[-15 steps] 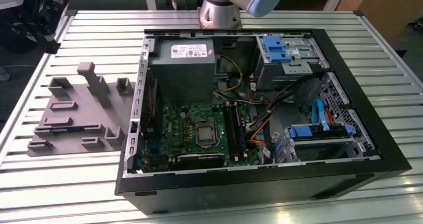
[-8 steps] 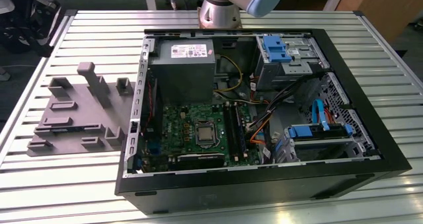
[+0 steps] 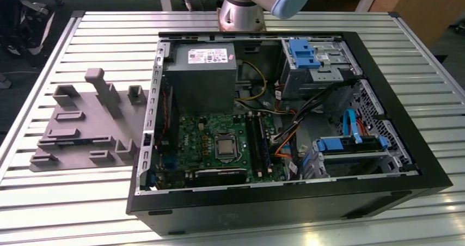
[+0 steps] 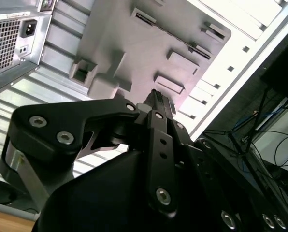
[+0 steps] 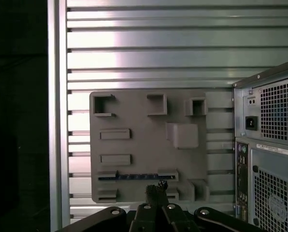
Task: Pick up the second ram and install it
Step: 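Reach for the second ram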
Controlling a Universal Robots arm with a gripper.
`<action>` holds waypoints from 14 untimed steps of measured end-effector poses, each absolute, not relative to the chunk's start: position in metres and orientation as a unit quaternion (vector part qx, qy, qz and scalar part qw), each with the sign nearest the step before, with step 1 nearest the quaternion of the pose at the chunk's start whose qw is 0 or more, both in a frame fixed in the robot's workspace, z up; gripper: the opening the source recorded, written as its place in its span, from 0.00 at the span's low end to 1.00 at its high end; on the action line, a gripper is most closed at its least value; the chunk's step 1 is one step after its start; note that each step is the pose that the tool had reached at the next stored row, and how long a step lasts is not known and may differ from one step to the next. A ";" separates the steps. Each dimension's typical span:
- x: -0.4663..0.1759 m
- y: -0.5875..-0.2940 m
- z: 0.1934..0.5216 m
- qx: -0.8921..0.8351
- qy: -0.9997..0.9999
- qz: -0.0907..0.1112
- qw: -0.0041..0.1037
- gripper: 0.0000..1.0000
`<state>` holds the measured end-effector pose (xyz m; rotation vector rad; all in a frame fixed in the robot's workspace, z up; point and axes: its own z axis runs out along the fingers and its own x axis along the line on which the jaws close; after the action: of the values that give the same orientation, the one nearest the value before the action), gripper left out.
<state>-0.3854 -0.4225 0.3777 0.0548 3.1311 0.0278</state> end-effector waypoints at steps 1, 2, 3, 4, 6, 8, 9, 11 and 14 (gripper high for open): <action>-0.388 -0.423 0.377 0.017 1.000 0.009 0.005 0.11; -0.391 -0.424 0.377 0.017 1.000 0.009 0.005 0.11; -0.393 -0.425 0.377 0.016 1.000 0.009 0.005 0.11; -0.395 -0.426 0.376 0.016 1.000 0.009 0.005 0.11; -0.398 -0.429 0.376 0.015 1.000 0.009 0.005 0.11; -0.401 -0.432 0.375 0.015 1.000 0.009 0.005 0.11; -0.402 -0.432 0.375 0.015 1.000 0.009 0.005 0.11; -0.402 -0.433 0.375 0.014 1.000 0.009 0.005 0.11; -0.402 -0.433 0.375 0.014 1.000 0.009 0.005 0.11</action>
<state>-0.4021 -0.4327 0.3748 0.0447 3.1314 0.0279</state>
